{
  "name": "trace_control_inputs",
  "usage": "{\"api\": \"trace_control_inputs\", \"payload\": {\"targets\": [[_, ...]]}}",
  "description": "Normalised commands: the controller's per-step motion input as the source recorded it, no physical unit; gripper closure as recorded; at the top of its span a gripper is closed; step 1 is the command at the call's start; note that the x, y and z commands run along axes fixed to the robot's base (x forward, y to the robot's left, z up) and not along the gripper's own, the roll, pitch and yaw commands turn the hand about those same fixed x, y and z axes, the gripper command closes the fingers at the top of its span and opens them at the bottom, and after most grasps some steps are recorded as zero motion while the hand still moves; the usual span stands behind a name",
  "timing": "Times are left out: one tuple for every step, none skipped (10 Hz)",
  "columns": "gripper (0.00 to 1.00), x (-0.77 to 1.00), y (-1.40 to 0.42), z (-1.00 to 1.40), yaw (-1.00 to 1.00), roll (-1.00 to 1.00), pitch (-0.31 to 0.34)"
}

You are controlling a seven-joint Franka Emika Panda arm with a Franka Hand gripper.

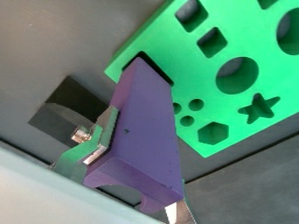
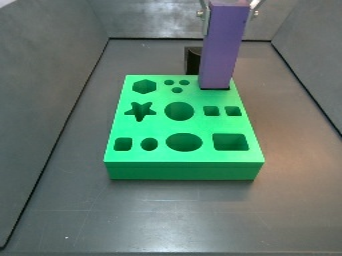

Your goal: Insert the arch object.

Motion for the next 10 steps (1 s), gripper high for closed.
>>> {"api": "trace_control_inputs", "payload": {"targets": [[1.0, 0.04, 0.0, -0.23, -0.01, 0.0, 0.0], [1.0, 0.15, -0.1, -0.15, -0.32, -0.01, 0.0], [1.0, 0.09, -0.17, -0.17, -0.35, -0.04, 0.0], [1.0, -0.07, -0.16, -0.15, -0.11, 0.0, 0.0], [1.0, 0.0, -0.12, -0.13, -0.06, -0.05, 0.0], [1.0, 0.0, -0.07, -0.13, -0.05, -0.02, 0.0], [1.0, 0.0, 0.0, -0.14, -0.02, 0.0, 0.0], [1.0, 0.0, 0.0, -0.21, -0.02, 0.0, -0.034], [1.0, 0.0, 0.0, -0.24, -0.03, 0.0, -0.024], [1.0, 0.0, 0.0, -0.26, -0.04, 0.0, -0.014]]}}
